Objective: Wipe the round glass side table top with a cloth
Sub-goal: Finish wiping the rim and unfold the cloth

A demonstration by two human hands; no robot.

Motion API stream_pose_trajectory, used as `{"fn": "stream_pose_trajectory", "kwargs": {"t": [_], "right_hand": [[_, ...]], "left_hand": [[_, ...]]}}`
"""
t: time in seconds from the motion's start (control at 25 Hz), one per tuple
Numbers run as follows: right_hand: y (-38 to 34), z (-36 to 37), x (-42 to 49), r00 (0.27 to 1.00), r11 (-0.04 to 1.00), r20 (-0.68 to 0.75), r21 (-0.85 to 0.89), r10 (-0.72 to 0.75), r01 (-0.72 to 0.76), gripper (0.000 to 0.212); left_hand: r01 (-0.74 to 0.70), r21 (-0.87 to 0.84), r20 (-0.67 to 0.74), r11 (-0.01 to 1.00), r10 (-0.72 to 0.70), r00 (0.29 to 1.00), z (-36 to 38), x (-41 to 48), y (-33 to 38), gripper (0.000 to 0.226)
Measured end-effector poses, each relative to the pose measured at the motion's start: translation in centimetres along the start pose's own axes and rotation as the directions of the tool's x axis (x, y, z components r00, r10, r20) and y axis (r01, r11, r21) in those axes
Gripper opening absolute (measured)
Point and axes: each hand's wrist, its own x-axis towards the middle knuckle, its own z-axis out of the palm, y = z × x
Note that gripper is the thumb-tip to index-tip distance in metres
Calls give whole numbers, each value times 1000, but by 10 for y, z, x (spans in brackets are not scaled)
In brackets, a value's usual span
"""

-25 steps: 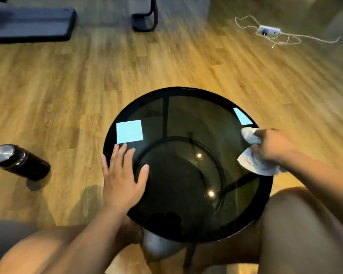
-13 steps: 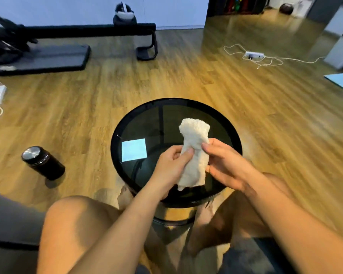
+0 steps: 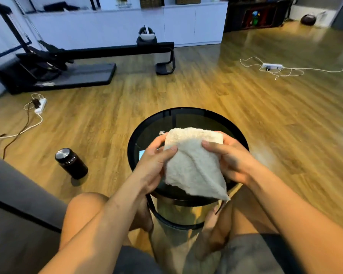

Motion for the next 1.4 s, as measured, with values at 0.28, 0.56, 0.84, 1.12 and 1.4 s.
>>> {"fn": "stream_pose_trajectory", "kwargs": {"t": [0.28, 0.56, 0.84, 1.12, 1.4], "right_hand": [[-29, -14, -5, 988, 880, 41, -449, -152, 154, 36], [-44, -4, -8, 946, 672, 110, -679, -305, 296, 29], [-45, 15, -1, 947, 699, 126, -647, -296, 305, 31], [-36, 7, 8, 918, 750, 325, -660, 229, 47, 48], [-3, -31, 16, 971, 968, 110, -156, 214, -196, 38]], "left_hand": [[-126, 157, -11, 980, 129, 992, -11, 5, 16, 10], [-230, 212, 31, 950, 229, 973, -21, 8, 21, 35], [-171, 676, 306, 717, -61, 950, -7, 1, 29, 62], [-56, 620, 234, 783, -116, 965, 7, -1, 27, 14], [192, 218, 93, 957, -216, 972, -34, -8, 27, 32]]}}
